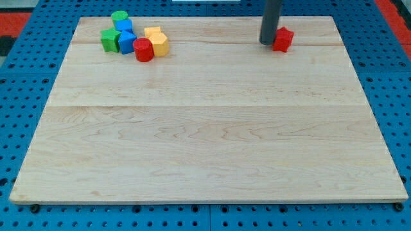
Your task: Place the yellow hexagon parallel to the red star
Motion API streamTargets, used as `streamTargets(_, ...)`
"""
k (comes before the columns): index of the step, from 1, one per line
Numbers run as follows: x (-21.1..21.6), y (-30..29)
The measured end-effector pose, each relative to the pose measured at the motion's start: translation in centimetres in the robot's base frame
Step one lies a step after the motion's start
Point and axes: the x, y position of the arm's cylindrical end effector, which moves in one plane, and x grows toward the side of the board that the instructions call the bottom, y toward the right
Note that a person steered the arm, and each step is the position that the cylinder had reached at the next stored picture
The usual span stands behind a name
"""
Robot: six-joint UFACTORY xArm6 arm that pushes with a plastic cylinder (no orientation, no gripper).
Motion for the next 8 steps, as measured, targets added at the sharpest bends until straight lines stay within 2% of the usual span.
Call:
streamTargets(1, 0.3, -1.1)
streamTargets(3, 3.6, -22.1)
streamTargets(4, 7.4, -24.8)
streamTargets(5, 7.8, -29.5)
streamTargets(7, 4.5, -26.0)
streamTargets(8, 2.8, -26.1)
